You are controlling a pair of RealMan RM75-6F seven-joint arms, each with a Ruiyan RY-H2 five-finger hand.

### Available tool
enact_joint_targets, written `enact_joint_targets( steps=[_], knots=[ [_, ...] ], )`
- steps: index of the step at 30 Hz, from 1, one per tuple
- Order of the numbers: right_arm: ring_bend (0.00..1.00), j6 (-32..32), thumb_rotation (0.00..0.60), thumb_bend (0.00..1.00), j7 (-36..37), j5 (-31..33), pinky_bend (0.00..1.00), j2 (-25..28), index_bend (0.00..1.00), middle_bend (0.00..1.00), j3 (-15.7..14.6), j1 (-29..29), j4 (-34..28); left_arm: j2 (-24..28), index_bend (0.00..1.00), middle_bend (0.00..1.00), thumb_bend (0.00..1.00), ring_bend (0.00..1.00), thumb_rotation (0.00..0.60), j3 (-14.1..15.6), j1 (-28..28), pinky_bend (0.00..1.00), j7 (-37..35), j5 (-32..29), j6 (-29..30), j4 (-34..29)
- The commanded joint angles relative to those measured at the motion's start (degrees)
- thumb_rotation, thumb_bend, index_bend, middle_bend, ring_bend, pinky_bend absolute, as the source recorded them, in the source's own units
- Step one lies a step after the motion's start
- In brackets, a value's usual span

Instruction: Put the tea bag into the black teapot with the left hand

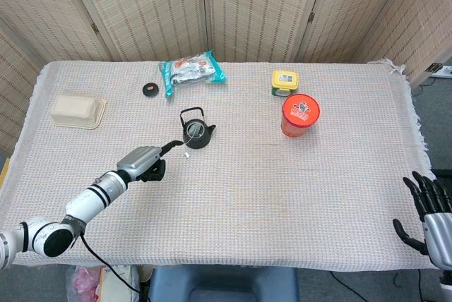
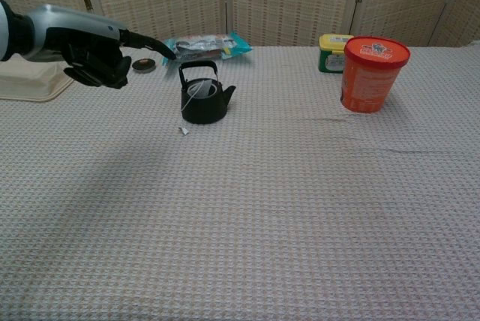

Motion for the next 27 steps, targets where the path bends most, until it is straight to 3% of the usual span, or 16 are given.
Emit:
enact_joint_targets(
  steps=[1, 14, 27],
  knots=[
    [0.0, 0.11, 0.6, 0.28, 0.18, -0.06, 0.0, 0.03, 0.0, 0.0, -0.04, -0.07, 0.12, -1.78, 0.0, 1.0, 1.0, 1.0, 0.6, 2.02, -5.2, 1.0, 5.05, -4.67, -2.22, 2.0],
    [0.0, -0.67, 0.6, 0.28, 0.98, 1.93, 0.0, 0.3, 0.0, 0.0, 0.79, 0.23, 0.23, -12.24, 0.0, 1.0, 1.0, 1.0, 0.6, 6.69, -18.3, 1.0, 10.83, -19.15, -5.8, 17.74],
    [0.0, -2.74, 0.6, 0.28, 0.25, 4.01, 0.0, 0.24, 0.0, 0.0, 1.48, 1.08, -0.18, -19.67, 0.0, 1.0, 1.0, 1.0, 0.6, 11.17, -22.74, 1.0, 11.13, -24.99, -8.93, 31.24]
  ],
)
